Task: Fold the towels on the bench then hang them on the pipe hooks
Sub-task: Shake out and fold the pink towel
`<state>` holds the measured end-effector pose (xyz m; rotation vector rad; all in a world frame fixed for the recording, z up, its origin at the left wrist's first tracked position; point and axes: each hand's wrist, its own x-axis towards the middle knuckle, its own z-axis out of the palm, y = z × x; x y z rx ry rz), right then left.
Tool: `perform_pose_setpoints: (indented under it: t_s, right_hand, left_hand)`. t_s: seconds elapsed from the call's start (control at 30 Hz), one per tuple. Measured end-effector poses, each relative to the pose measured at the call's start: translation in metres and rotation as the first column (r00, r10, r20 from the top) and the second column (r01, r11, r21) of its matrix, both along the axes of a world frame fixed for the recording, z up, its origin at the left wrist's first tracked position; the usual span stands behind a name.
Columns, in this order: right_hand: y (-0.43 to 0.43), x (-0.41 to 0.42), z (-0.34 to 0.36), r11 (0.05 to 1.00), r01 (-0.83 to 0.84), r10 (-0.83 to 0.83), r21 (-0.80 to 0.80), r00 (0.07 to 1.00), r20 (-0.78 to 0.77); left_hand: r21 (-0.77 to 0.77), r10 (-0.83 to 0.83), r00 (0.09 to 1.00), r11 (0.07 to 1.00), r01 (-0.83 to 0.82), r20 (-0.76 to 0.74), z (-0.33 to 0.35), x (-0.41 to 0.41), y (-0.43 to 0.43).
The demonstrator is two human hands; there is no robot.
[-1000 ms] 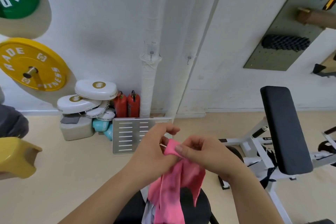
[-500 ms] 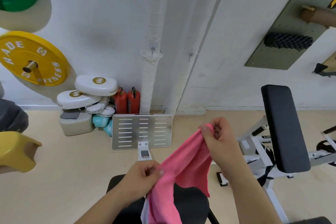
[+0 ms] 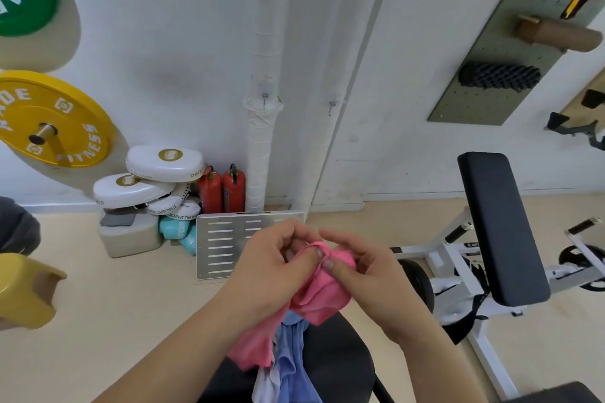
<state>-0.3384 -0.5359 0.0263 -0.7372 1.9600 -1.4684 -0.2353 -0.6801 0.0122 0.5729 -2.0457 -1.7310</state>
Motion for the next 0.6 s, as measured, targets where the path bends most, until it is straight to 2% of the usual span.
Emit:
perform_pose_setpoints:
  t_s: [0.1,0.17,0.23,0.33,0.47,0.6]
  right_hand:
    - [0.001,0.002,0.001,0.998,-0.06,0.061,0.031,0.997,-0.041]
    - [-0.001,0.004,0.001,0.999,-0.024,0.026,0.041,0.999,-0.045]
    - [-0.003,0.002,0.0,0.997,0.075,-0.074,0.031,0.996,-0.041]
    - [-0.007,-0.009,-0.002,0.972,0.233,-0.232,0.01,0.971,-0.051]
    - [-0.01,-0.031,-0.004,0.902,0.429,-0.43,-0.045,0.902,-0.036]
    - [-0.003,-0.064,-0.019,0.817,0.572,-0.563,0.068,0.818,-0.116]
  left_hand:
    - [0.068,-0.002,1.0,0.998,0.001,0.001,-0.003,0.002,-0.005]
    - [0.08,-0.038,0.999,0.996,0.038,0.002,-0.007,0.006,-0.011]
    - [-0.007,-0.12,0.992,0.993,0.12,0.05,-0.015,0.013,-0.018]
    - [-0.108,-0.246,0.942,0.955,0.275,0.227,-0.036,0.027,-0.033]
    - [-0.051,-0.312,0.851,0.929,0.366,0.423,-0.069,0.049,-0.053]
    - [0.024,-0.273,0.845,0.955,0.296,0.46,-0.086,0.067,-0.069]
